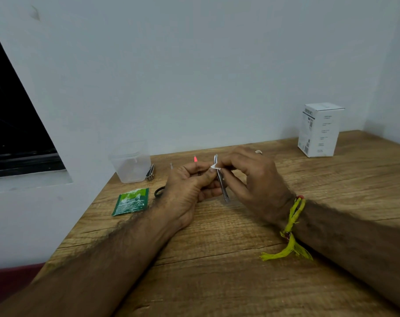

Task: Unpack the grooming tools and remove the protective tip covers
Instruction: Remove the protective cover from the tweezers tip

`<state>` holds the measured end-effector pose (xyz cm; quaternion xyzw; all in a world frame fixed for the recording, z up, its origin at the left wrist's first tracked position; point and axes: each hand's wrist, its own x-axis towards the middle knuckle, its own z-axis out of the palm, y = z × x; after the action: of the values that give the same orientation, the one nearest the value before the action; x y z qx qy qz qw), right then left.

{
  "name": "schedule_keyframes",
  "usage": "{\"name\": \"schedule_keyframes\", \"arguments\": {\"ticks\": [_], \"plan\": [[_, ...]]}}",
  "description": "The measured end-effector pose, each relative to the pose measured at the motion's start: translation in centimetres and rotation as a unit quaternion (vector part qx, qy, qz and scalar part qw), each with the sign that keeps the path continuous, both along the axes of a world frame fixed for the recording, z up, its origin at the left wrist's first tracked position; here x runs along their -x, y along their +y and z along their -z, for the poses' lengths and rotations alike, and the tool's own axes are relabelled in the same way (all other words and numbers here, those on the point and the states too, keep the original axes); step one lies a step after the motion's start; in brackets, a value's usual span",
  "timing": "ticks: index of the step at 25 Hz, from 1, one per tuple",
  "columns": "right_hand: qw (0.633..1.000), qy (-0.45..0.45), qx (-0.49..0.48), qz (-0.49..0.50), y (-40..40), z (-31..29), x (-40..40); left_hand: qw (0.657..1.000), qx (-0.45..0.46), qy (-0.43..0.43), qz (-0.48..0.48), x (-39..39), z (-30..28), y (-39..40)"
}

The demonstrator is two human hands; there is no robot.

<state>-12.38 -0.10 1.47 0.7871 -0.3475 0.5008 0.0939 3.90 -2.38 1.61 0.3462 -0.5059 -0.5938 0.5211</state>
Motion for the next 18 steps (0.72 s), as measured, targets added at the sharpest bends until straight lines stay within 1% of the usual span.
{"name": "schedule_keyframes", "arguments": {"ticks": [2,11,18], "plan": [[1.000,0.014,0.004,-0.001,-0.07,0.01,0.06,1.000,-0.003,0.003,-0.001,-0.11,-0.08,-0.02],[1.000,0.024,-0.006,0.015,-0.14,0.05,-0.04,0.999,-0.016,0.032,-0.003,0.01,-0.31,-0.11],[0.997,0.069,0.013,0.042,0.06,-0.10,-0.09,0.999,-0.005,0.029,-0.019,0.20,-0.12,-0.23]]}}
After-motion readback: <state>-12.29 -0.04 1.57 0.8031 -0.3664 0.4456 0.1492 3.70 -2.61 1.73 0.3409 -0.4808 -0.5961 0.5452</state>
